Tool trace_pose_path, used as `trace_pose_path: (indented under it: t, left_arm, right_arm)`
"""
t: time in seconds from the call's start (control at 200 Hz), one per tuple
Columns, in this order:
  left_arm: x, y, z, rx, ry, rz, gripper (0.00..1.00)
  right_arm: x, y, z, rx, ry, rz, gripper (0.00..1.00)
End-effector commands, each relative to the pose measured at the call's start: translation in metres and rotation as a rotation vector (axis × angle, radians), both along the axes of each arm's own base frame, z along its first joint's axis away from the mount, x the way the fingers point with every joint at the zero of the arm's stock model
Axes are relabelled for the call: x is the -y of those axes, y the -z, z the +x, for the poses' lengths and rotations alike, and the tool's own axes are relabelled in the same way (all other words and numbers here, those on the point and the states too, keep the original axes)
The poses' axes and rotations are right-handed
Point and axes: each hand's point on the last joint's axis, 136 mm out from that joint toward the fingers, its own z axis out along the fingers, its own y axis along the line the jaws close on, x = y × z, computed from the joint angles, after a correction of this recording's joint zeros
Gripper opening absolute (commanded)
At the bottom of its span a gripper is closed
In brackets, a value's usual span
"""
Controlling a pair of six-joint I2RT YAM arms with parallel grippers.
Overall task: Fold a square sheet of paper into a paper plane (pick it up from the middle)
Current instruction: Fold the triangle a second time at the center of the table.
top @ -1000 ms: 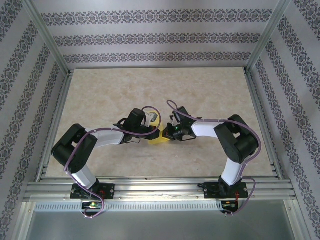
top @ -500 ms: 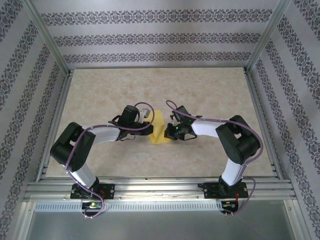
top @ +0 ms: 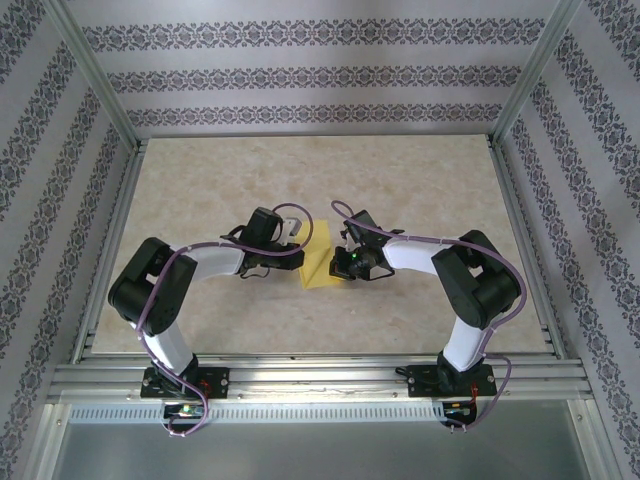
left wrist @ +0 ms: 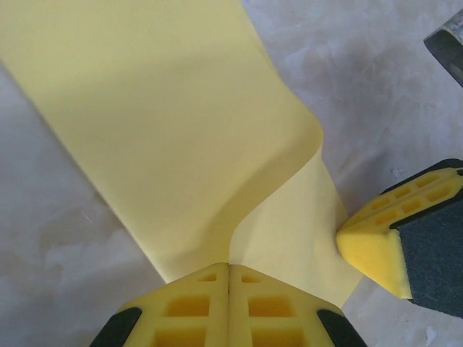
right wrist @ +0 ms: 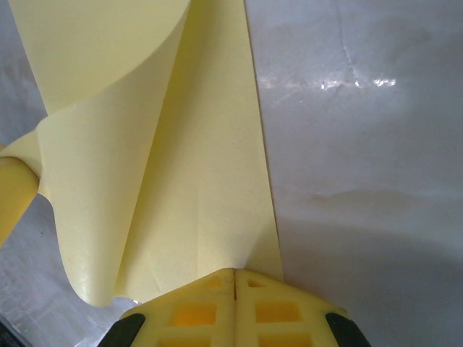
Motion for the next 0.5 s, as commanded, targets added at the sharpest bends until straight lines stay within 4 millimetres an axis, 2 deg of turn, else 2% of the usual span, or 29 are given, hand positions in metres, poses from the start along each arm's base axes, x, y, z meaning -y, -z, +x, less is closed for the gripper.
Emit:
trace_pose_path:
  t: [0.0,0.495]
  left_arm:
    - [-0.0073,0.0067,0.0073,0.005,0.016,0.064,0.0]
    - [-0.0033,0.0114,0.0131,0.01,0.053,0.082,0.0]
  right_arm:
    - [0.005,0.0066,-0.0075,-0.029,-0.012,-0.043,0.0]
    - [0.0063,0.0037,-0.0048,-0.021,-0.012,-0.05,0.0]
